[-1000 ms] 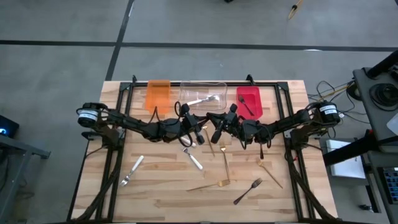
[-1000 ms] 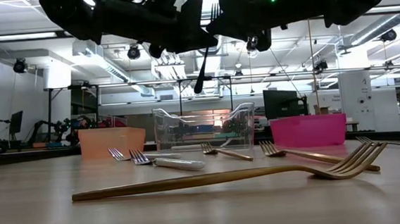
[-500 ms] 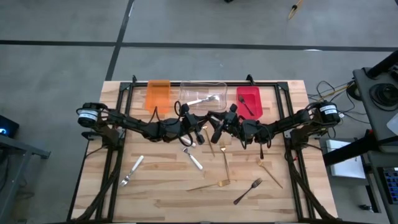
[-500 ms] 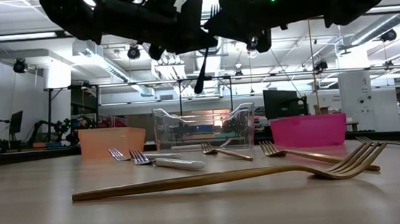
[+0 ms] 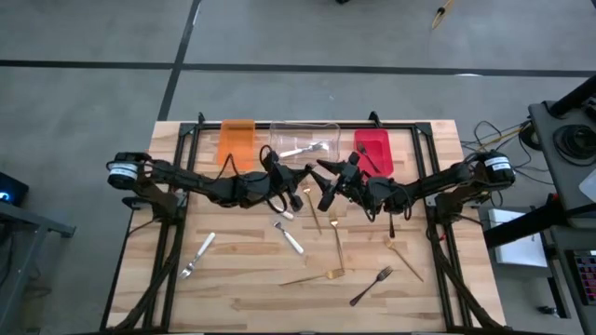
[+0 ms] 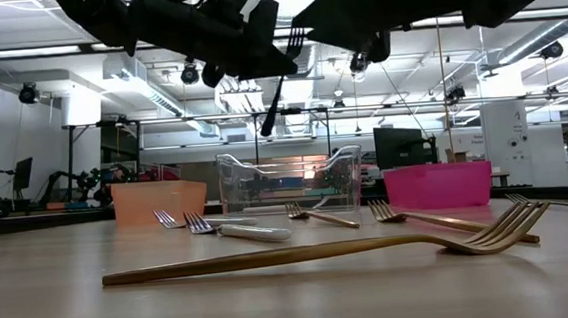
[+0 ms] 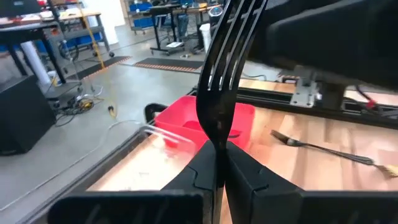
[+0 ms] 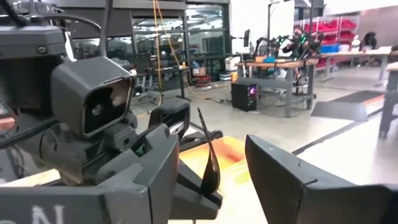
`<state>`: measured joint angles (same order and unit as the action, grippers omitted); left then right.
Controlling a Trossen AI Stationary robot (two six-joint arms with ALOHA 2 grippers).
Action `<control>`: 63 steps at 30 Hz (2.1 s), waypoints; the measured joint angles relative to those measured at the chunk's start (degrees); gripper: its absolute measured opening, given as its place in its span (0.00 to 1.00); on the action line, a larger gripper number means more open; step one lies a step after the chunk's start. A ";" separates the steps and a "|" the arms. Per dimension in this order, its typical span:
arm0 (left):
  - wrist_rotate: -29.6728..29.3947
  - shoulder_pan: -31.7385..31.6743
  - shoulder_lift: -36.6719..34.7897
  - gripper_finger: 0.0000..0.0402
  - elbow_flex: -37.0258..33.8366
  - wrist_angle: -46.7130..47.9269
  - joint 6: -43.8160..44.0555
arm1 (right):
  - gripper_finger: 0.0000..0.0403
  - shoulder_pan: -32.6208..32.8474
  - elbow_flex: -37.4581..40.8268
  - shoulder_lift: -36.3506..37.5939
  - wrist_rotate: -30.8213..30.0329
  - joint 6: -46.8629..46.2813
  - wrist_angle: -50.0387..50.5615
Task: Sort silverware by color (type)
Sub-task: Put the black fork into the orange bin
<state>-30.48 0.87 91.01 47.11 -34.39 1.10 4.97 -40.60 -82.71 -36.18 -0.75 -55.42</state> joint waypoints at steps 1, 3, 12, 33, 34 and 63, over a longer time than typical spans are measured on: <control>0.02 -0.35 -0.54 0.00 0.00 1.02 0.22 | 0.44 0.00 0.00 0.34 0.00 0.50 -0.13; 0.04 -1.23 -1.55 0.00 0.00 3.73 0.71 | 0.44 -0.02 0.00 1.31 -0.09 1.75 0.25; 0.03 -7.70 -10.88 0.00 0.00 18.67 4.06 | 0.44 -0.56 0.00 7.88 -4.87 6.33 8.76; 22.06 -41.13 -22.67 0.00 0.00 47.76 19.57 | 0.39 -22.11 -0.01 15.96 11.42 6.06 37.83; 23.49 -42.30 -22.67 0.00 0.04 48.58 19.96 | 0.38 -23.15 -0.07 16.12 12.60 6.35 38.91; 31.51 -51.16 -16.56 0.00 6.36 61.60 31.20 | 0.24 -33.52 -0.07 17.47 14.21 18.69 49.11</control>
<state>1.03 -50.30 74.45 53.47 27.22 32.30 -28.55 -40.66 -65.24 -21.98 17.94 -6.31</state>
